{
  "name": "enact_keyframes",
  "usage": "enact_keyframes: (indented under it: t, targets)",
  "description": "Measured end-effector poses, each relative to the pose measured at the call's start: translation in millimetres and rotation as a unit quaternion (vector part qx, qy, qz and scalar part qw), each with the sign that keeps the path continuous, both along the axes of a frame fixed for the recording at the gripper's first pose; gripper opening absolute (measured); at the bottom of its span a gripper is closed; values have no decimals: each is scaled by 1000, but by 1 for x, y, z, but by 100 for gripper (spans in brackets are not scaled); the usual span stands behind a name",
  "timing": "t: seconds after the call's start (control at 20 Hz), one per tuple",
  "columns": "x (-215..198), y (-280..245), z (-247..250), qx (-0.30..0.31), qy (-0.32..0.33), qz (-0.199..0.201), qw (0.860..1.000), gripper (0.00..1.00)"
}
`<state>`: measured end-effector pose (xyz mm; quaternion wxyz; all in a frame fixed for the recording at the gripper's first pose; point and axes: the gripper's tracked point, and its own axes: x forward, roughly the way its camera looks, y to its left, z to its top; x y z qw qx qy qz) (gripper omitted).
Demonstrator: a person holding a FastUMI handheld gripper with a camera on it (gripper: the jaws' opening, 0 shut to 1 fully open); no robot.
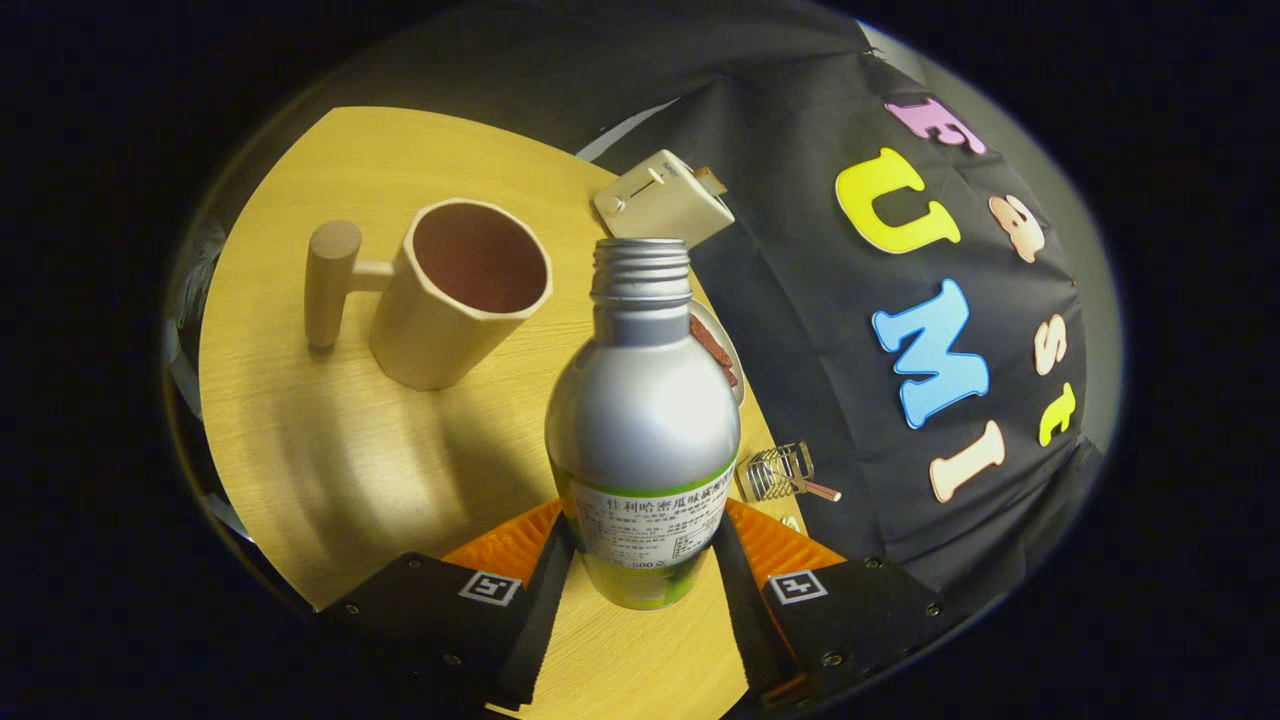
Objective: Take the bottle from table, then pour the juice into the cup, finally place the bottle on the coaster
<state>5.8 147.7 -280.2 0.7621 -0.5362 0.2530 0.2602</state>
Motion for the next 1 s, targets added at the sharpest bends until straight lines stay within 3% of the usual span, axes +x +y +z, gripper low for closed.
enact_keyframes:
  t: [0.3, 1.0]
  targets:
    - [1, 0, 0, -74, 2, 10, 997, 75]
    - [6, 6, 3, -184, 5, 45, 982, 75]
